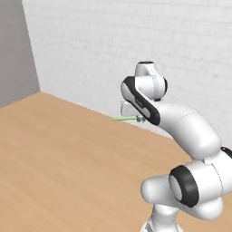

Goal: Take a straw from the drawer in front and place it inside the glass cup on the dining counter.

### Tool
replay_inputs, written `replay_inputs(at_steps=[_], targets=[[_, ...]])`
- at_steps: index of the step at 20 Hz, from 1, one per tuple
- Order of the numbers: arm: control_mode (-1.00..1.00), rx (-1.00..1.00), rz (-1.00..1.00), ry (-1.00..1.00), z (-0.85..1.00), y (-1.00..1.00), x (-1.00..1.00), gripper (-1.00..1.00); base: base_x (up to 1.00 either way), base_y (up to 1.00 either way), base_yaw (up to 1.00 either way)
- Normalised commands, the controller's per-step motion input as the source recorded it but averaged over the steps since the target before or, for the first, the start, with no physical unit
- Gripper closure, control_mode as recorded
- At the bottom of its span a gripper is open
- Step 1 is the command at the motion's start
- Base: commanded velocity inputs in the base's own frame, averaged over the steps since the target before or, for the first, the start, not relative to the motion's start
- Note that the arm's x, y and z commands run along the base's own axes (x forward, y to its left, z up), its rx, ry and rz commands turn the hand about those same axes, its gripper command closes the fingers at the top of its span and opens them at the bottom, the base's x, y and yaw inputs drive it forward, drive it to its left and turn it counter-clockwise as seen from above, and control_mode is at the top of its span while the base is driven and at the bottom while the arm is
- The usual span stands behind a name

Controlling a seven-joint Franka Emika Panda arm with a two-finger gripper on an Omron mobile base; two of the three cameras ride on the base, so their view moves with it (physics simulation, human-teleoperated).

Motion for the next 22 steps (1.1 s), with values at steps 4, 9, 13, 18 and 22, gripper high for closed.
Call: replay_inputs(at_steps=[4, 9, 13, 18, 22], targets=[[1.0, 0.0, 0.0, 0.0, 0.0, 0.0, 0.0, 1.0, 1.0, 0.0, 0.75], [1.0, 0.0, 0.0, 0.0, 0.0, 0.0, 0.0, 1.0, 1.0, 0.0, 0.69], [1.0, 0.0, 0.0, 0.0, 0.0, 0.0, 0.0, 1.0, 1.0, 0.0, 0.63], [1.0, 0.0, 0.0, 0.0, 0.0, 0.0, 0.0, 1.0, 1.0, 0.0, 0.47], [1.0, 0.0, 0.0, 0.0, 0.0, 0.0, 0.0, 1.0, 1.0, -0.11, 0.39]])
